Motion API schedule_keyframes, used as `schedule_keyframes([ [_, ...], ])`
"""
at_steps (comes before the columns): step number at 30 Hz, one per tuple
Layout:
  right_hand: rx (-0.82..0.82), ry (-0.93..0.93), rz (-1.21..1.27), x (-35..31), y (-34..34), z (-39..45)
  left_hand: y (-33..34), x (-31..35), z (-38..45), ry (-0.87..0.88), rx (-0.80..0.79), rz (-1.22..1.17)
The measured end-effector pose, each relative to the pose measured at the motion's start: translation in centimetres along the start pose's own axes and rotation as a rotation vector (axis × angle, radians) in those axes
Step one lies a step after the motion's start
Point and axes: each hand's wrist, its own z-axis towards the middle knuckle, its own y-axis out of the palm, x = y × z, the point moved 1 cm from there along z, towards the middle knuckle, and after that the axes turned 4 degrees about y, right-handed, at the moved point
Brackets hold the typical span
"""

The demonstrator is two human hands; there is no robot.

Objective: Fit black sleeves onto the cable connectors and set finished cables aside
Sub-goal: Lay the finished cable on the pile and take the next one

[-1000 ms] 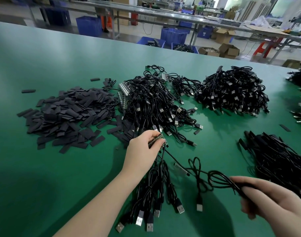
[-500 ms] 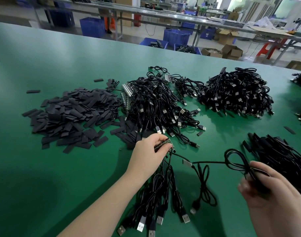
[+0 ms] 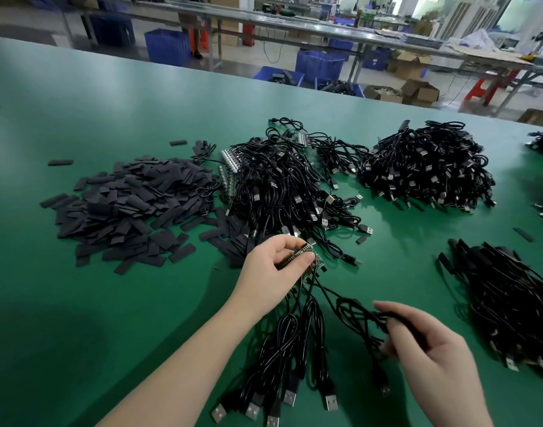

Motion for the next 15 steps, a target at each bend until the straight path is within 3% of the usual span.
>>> schedule_keyframes([
  [3, 0.152, -0.060, 0.119, 0.0, -0.3, 0.2, -0.1, -0.3, -0.1, -0.047, -0.004, 0.076],
  [5, 0.229, -0.104, 0.197, -0.1, -0.6, 0.2, 0.0, -0.6, -0.2, -0.048, -0.021, 0.252],
  [7, 0.268, -0.133, 0.242, -0.3, -0.7, 0.2, 0.1, -0.4, -0.3, 0.090, 0.019, 0.467],
  [9, 0.265, -0.151, 0.271, -0.5, -0.3, 0.3, 0.1, 0.1, -0.2, 0.259, 0.026, 0.503],
  [11, 0.195, -0.140, 0.322, -0.8, 0.4, 0.4, 0.1, 0.6, -0.4, 0.253, -0.098, 0.308],
  [13, 0.079, -0.097, 0.366, -1.1, 1.6, 0.5, 0.5, 1.2, -0.7, 0.117, -0.212, 0.035],
  [15, -0.013, -0.073, 0.350, -1.3, 3.1, 0.6, 0.8, 1.3, -0.5, -0.034, -0.172, -0.297],
])
